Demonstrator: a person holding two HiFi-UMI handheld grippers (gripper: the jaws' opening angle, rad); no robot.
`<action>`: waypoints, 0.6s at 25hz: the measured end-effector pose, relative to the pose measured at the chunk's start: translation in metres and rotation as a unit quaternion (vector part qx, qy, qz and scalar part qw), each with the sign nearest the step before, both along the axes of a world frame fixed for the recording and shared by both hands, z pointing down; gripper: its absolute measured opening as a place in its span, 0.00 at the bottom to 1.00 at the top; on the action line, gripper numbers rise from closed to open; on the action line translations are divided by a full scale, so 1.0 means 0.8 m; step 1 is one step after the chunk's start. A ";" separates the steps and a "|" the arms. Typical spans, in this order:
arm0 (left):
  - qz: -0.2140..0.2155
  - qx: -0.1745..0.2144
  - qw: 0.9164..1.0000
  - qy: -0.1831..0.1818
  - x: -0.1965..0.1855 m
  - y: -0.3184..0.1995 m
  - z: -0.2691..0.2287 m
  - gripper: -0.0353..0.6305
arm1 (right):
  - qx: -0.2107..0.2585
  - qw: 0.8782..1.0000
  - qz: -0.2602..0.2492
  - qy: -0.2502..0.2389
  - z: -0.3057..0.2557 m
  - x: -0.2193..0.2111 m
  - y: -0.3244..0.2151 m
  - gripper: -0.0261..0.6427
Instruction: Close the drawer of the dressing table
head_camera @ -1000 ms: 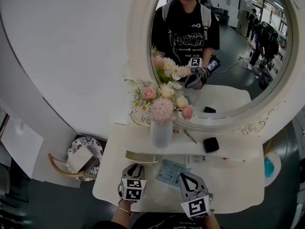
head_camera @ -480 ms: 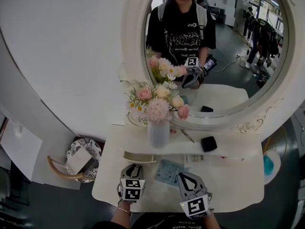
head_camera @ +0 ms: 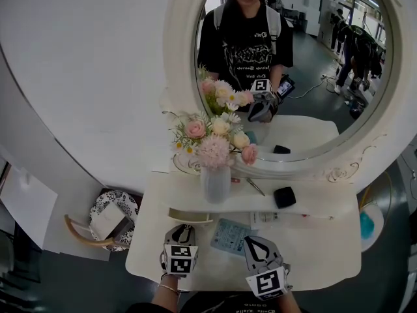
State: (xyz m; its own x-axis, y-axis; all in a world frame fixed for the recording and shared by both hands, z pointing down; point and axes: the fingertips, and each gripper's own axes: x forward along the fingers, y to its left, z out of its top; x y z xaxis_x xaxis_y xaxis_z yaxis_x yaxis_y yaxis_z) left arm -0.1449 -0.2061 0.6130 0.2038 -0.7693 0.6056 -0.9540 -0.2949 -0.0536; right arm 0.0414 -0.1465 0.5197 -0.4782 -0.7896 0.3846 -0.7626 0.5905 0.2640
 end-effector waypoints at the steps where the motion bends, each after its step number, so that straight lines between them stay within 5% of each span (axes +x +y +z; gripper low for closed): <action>1: 0.000 -0.001 1.000 0.000 0.000 0.000 0.000 0.20 | 0.001 1.000 0.000 0.001 0.000 0.000 0.000 0.06; 15: -0.002 -0.001 1.000 -0.002 -0.001 -0.004 -0.002 0.20 | 0.001 1.000 0.001 -0.022 -0.006 -0.004 -0.006 0.06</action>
